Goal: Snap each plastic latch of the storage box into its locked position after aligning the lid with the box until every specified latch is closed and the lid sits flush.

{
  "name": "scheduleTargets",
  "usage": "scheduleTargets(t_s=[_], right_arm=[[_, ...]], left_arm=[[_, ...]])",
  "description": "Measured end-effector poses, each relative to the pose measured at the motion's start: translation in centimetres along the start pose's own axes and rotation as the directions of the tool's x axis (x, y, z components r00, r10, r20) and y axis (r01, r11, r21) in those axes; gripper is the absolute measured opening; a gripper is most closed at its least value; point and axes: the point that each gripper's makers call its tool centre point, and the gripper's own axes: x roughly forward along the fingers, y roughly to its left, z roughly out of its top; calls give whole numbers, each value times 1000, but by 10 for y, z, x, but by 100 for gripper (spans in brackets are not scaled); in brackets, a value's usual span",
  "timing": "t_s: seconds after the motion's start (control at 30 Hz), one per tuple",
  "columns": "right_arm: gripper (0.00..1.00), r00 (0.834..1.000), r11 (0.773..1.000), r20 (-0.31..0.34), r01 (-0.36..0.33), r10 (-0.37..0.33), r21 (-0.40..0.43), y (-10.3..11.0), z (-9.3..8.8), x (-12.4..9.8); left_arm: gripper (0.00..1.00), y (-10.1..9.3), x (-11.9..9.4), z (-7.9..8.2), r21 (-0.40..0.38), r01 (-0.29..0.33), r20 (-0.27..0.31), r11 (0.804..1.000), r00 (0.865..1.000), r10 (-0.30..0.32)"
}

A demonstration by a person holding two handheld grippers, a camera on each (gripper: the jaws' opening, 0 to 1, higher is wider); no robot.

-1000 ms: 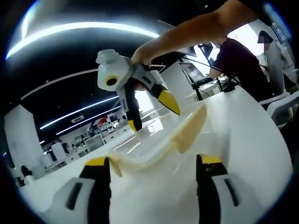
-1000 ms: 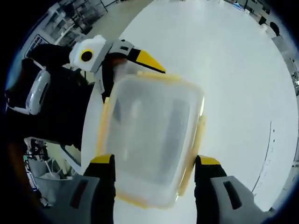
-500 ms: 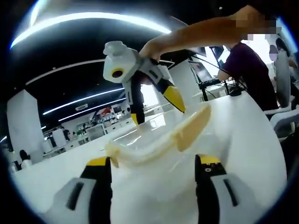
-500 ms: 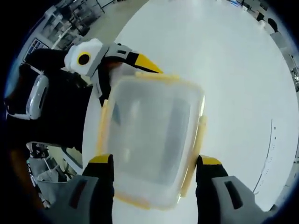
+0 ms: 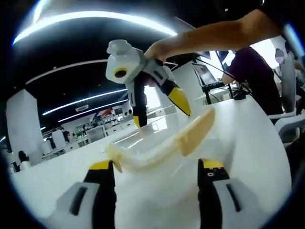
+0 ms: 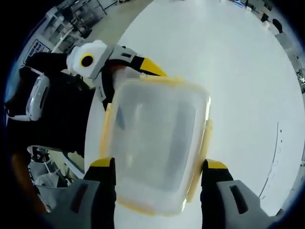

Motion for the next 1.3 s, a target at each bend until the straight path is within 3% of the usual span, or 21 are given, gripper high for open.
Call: scheduleTargets(t_s=[0.13,0.53,0.57,0.6,0.67,0.93,1.07,1.3], right_arm=[[71,1000,1000,-29,-7,6,-6,-3,-1,-1],[70,995,999,-96,-28,26,-26,-6,-2,-3],[70,995,999,-98,-29,26,-29,-6,-2,-3],[70,995,999,-90,-35,32,-36,-6,0,-3],[70,995,999,-100,-35,31,-35,-7,0,-5],[70,998,998,-35,-48,47,-46,-8,-1,-8],[69,998,997,-37,-51,49,-63,-8,-1,-8],[64,998,995,-18,-69,68,-75,-15,-5,-10]], left_arm=[[68,-5,-1,1,-11,-3,-9,1000,1000,3],[66,11,5,-3,-42,-1,-14,999,1000,1],[65,10,5,-2,-55,-1,-16,998,1000,0],[64,9,4,-9,-126,-5,-54,992,999,-2],[64,3,5,-3,-117,18,-40,993,999,-23],[67,-3,6,1,-103,18,-36,995,999,-22],[69,5,8,-2,-102,16,-36,995,999,-19],[75,-2,12,-1,-102,43,-8,994,999,-44]])
